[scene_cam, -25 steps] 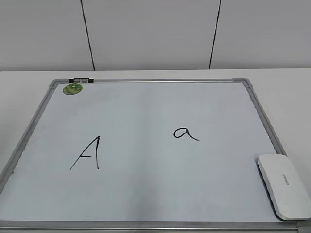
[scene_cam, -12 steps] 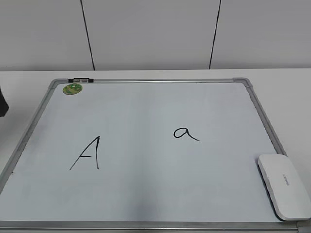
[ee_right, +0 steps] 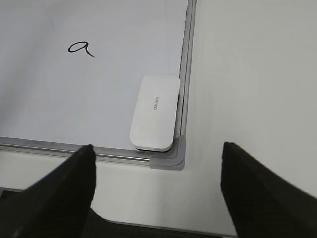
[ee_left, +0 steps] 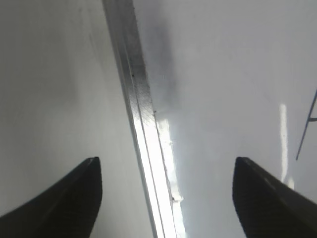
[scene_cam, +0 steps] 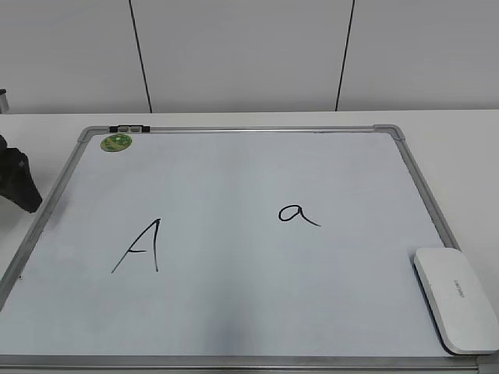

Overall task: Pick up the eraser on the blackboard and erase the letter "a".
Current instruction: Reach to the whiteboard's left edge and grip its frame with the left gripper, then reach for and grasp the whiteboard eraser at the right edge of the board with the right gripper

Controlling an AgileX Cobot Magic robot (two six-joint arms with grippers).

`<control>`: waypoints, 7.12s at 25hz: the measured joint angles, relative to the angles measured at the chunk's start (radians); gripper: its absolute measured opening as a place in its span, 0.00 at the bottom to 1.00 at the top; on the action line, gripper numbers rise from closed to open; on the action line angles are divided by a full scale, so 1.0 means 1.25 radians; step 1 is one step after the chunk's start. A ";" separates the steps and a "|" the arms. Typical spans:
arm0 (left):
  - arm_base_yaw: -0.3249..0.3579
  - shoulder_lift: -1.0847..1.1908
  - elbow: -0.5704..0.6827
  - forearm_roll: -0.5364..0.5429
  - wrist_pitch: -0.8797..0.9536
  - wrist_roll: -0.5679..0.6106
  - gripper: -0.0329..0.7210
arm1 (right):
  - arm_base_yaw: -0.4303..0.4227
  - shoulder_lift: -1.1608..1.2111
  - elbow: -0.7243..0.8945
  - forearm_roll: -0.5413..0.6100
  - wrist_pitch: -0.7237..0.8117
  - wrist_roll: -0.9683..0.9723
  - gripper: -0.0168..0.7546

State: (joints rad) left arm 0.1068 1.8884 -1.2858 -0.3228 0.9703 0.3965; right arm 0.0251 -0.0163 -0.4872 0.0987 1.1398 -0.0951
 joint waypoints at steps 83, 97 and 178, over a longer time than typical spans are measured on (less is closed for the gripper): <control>0.064 0.201 -0.077 -0.169 -0.035 0.140 0.11 | 0.000 0.149 -0.126 0.000 -0.034 -0.049 0.78; 0.064 0.201 -0.077 -0.169 -0.033 0.140 0.11 | 0.001 0.730 -0.282 0.096 -0.028 -0.070 0.78; 0.065 0.201 -0.077 -0.169 -0.032 0.139 0.11 | 0.147 1.369 -0.289 -0.131 -0.287 0.275 0.71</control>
State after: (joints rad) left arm 0.1887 2.1394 -1.3825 -0.5342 0.9306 0.5697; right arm 0.2088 1.6945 -0.8490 -0.0653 0.7811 0.2489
